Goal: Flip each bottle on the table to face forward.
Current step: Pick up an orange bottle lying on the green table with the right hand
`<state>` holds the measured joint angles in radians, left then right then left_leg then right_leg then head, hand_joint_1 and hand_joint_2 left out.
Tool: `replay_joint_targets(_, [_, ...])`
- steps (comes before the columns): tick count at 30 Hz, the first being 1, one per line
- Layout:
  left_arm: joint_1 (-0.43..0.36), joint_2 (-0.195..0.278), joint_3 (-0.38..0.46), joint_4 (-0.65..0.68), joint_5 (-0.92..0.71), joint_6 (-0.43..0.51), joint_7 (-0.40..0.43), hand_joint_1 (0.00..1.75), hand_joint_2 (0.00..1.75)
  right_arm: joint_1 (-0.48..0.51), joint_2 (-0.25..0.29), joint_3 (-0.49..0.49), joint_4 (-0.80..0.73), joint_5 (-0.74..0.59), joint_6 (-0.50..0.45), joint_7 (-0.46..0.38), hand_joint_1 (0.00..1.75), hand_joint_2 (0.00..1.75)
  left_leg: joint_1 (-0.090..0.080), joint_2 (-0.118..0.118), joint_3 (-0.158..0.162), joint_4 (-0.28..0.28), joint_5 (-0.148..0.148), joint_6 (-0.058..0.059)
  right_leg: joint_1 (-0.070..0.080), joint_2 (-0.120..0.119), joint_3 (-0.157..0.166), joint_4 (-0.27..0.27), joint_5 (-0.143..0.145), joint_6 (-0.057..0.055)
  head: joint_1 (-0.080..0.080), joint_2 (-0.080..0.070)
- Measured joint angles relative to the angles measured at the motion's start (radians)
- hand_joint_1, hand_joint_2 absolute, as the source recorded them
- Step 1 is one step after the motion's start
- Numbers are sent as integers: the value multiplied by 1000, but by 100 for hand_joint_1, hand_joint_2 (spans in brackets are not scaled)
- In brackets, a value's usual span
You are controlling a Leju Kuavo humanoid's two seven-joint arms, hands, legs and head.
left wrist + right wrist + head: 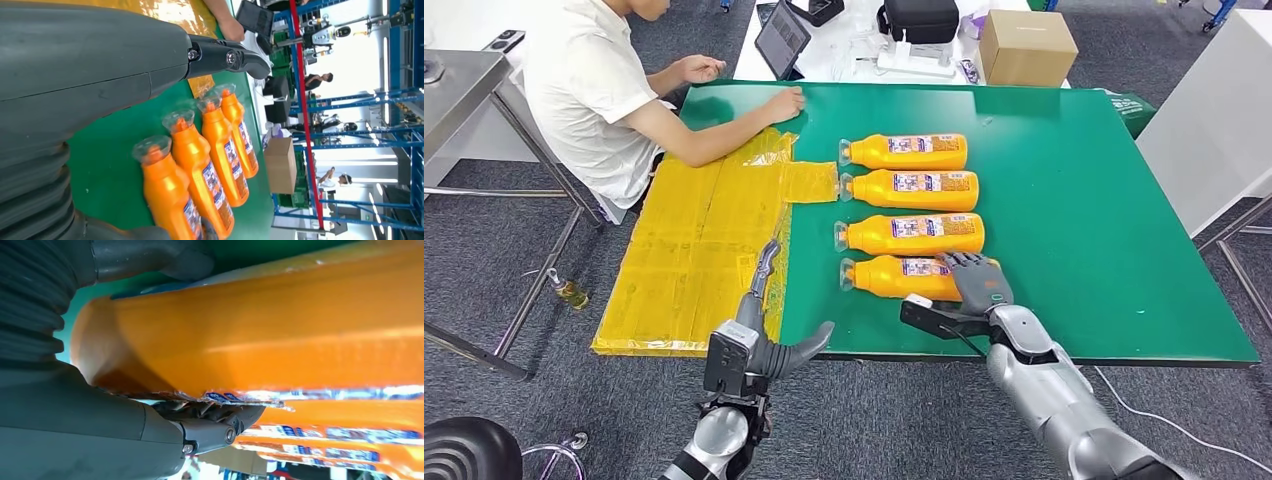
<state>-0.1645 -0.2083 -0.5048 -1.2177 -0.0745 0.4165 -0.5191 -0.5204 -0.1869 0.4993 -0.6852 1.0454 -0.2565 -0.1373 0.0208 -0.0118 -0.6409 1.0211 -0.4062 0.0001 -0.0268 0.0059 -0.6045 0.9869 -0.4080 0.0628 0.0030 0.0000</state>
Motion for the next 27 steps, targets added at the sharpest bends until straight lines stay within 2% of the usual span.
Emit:
replay_joint_targets(11, [0, -1, -2, 0, -2, 1, 1, 0, 175, -41, -13, 40, 55, 25, 9, 29, 175, 175, 0, 0, 4, 0, 0, 0, 0, 0, 5, 0, 0, 0, 0, 0])
replay_joint_targets(15, [0, -1, -2, 0, -8, 0, 3, 0, 175, -54, -18, 50, 53, 12, 50, 36, 175, 175, 0, 0, 5, 0, 0, 0, 0, 0, 5, 0, 0, 0, 0, 0])
replay_joint_targets(17, [0, -1, -2, 0, -8, -1, 0, 0, 175, -58, -21, 43, 47, -68, 100, -22, 175, 175, 0, 0, 6, 0, 0, 0, 0, 0, 6, 0, 0, 0, 0, 0])
replay_joint_targets(19, [0, -3, -1, 0, 15, -2, -12, 0, 175, -55, -28, 23, 27, -195, 163, -122, 175, 175, 0, 1, 7, 0, 0, 0, 0, 0, 8, -1, 0, 0, 0, 0])
replay_joint_targets(22, [2, -14, 6, -4, 114, 0, -21, 0, 175, -13, -34, -15, -39, -366, 196, -244, 175, 175, 0, 1, 8, 0, -2, 0, 0, 1, 9, -1, 0, 0, 1, 0])
replay_joint_targets(24, [3, -26, 17, -8, 188, 1, -15, 0, 175, 33, -24, -38, -101, -436, 192, -281, 175, 175, 0, 2, 8, 0, -3, 0, 1, 2, 8, -1, 0, 0, 0, 0])
replay_joint_targets(27, [4, -40, 25, -9, 228, 1, -9, 0, 175, 83, -9, -57, -170, -464, 186, -288, 175, 175, 1, 3, 8, 0, -3, -1, 2, 3, 7, -1, 0, 0, 0, 0])
